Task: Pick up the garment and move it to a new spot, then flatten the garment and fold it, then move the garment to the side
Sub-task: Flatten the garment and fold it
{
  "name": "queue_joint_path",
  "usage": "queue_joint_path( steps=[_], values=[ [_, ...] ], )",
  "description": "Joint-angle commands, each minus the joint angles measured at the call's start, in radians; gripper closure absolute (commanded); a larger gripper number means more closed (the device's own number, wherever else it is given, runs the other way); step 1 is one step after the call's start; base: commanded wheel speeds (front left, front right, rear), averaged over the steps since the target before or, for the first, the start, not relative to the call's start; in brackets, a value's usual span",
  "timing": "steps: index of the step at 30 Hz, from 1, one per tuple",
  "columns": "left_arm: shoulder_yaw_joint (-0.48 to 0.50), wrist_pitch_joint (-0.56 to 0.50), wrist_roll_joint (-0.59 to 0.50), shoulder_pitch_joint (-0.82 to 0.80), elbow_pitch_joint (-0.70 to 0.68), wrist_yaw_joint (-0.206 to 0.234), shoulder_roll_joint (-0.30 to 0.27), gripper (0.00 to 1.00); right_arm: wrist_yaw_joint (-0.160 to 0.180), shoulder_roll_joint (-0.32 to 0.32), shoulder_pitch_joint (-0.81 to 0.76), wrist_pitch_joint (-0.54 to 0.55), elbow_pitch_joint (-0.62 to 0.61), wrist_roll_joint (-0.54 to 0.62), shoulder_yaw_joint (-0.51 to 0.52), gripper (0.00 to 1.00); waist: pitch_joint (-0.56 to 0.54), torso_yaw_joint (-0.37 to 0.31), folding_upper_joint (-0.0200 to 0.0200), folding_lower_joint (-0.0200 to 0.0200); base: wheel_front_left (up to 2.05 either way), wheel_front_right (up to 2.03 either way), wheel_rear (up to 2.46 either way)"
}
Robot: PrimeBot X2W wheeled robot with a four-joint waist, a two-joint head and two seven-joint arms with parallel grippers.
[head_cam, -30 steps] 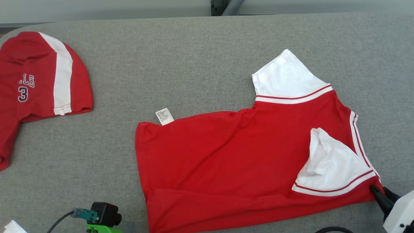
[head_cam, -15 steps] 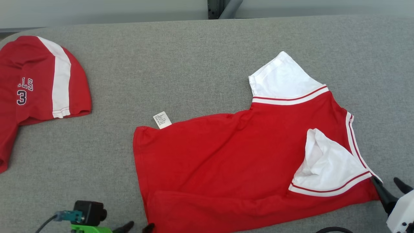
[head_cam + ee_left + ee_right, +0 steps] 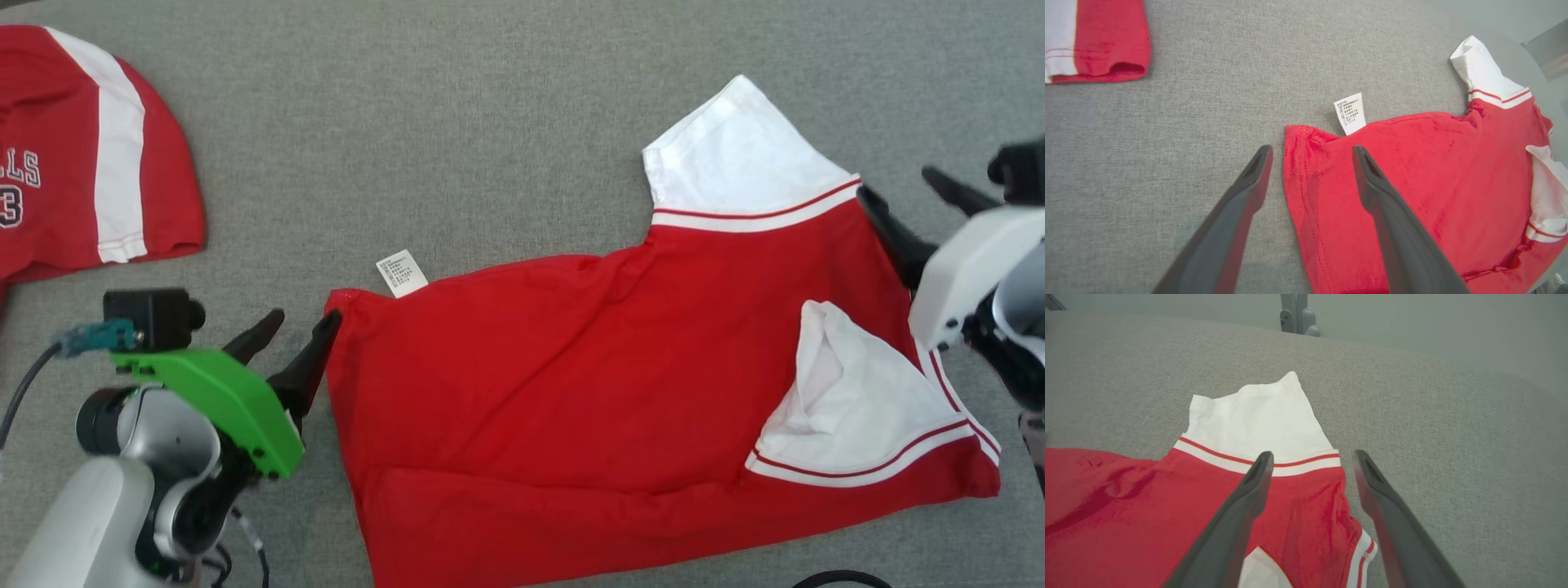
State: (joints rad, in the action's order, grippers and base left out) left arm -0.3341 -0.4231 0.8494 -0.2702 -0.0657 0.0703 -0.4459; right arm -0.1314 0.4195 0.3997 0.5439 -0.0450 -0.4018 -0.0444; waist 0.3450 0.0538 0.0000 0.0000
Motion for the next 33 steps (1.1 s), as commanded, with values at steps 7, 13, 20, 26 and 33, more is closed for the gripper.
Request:
queue_joint_path(
  steps=[7, 13, 20, 26, 33],
  values=[
    [-0.084, -0.045, -0.051, -0.223, 0.209, -0.064, 0.062, 0.00, 0.001, 0.001, 0.273, 0.040, 0.183, 0.069, -0.091, 0.00, 0.137, 0.068, 0.0000, 0.0000, 0.00, 0.00, 0.00],
    [-0.138, -0.091, -0.044, -0.277, 0.300, -0.113, 0.086, 0.00, 0.001, 0.007, 0.408, 0.052, 0.325, 0.094, -0.163, 0.00, 0.157, 0.101, 0.0000, 0.0000, 0.00, 0.00, 0.00],
    [-0.165, -0.112, -0.032, -0.310, 0.316, -0.139, 0.105, 0.00, 0.001, 0.018, 0.482, 0.061, 0.444, 0.104, -0.192, 0.00, 0.168, 0.133, 0.0000, 0.0000, 0.00, 0.00, 0.00],
    [-0.178, -0.131, 0.001, -0.306, 0.278, -0.152, 0.123, 0.00, 0.001, 0.019, 0.496, 0.051, 0.500, 0.100, -0.209, 0.00, 0.174, 0.147, 0.0000, 0.0000, 0.00, 0.00, 0.00],
    [-0.200, -0.161, 0.013, -0.296, 0.249, -0.163, 0.119, 0.00, 0.001, 0.024, 0.497, 0.049, 0.534, 0.100, -0.214, 0.00, 0.185, 0.149, 0.0000, 0.0000, 0.00, 0.00, 0.00]
  ],
)
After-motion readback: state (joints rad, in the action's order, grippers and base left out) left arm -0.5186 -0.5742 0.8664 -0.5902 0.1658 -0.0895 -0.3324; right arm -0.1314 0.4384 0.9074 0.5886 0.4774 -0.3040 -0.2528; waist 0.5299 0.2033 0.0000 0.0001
